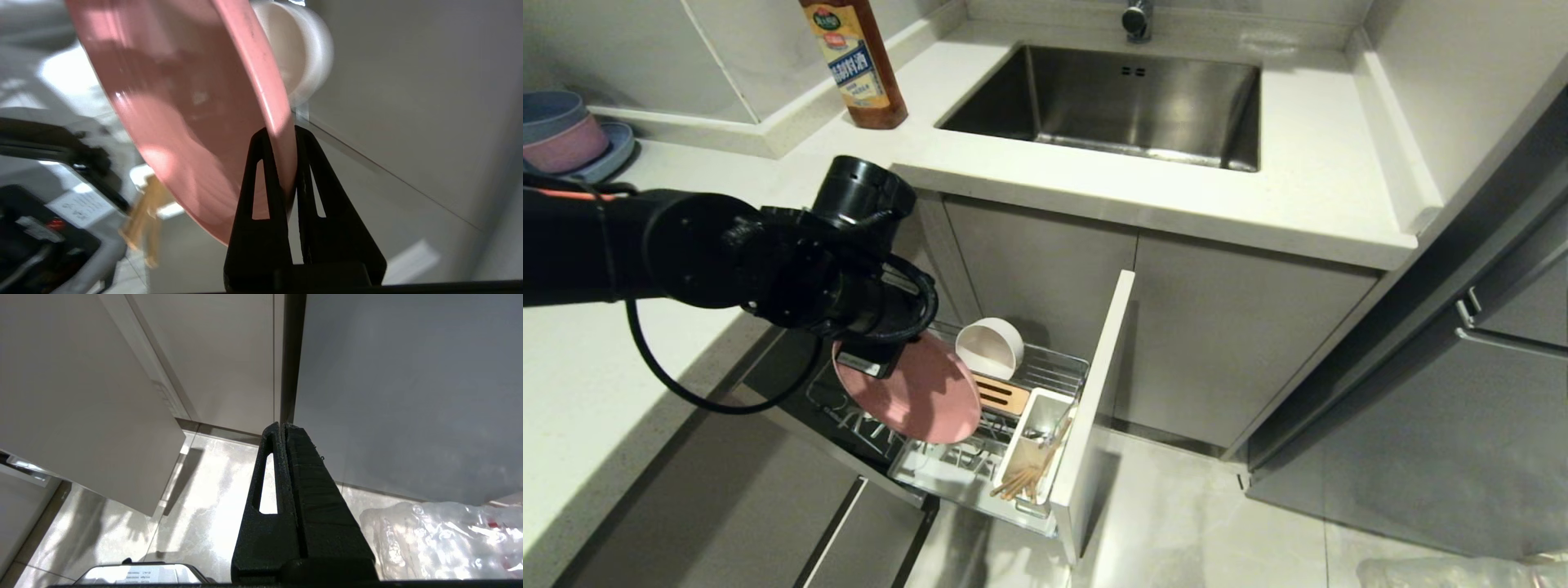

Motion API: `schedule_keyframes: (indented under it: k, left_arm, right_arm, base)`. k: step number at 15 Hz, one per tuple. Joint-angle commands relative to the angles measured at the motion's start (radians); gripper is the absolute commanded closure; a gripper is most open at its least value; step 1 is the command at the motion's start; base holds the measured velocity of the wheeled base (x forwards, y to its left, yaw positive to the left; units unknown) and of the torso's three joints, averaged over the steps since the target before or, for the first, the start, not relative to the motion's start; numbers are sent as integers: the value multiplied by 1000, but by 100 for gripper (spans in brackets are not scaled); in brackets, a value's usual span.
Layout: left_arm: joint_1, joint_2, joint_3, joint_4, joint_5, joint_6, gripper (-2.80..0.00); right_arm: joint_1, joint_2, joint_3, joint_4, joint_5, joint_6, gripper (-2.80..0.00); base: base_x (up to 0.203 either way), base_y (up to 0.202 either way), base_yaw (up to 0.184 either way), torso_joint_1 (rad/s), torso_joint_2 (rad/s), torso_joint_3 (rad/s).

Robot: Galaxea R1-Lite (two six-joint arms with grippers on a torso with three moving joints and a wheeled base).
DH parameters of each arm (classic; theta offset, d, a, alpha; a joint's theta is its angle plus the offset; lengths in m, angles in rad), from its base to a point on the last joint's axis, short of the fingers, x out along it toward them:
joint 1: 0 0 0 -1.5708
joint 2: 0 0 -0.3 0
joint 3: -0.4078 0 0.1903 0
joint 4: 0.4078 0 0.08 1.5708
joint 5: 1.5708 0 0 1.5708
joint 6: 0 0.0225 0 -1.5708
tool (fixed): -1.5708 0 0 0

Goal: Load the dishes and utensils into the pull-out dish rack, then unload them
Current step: Take the plate out of the cupboard

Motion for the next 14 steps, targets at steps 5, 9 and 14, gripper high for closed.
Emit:
schedule_keyframes:
  k: [5, 9, 14]
  left_arm:
    - [-107, -265, -3, 38, 3, 4, 0]
    - [-164, -415, -76, 143, 36, 89, 0]
    - [-86, -510, -209, 305, 145, 430, 0]
  right_arm:
    - [0, 0, 3, -1, 0, 0, 0]
    - [0, 0, 3, 0, -1, 0, 0]
    - [0, 0, 2, -1, -1, 0, 0]
  base:
    - [0, 0, 0, 0, 0, 0]
    - [0, 0, 0, 0, 0, 0]
    - [0, 0, 0, 0, 0, 0]
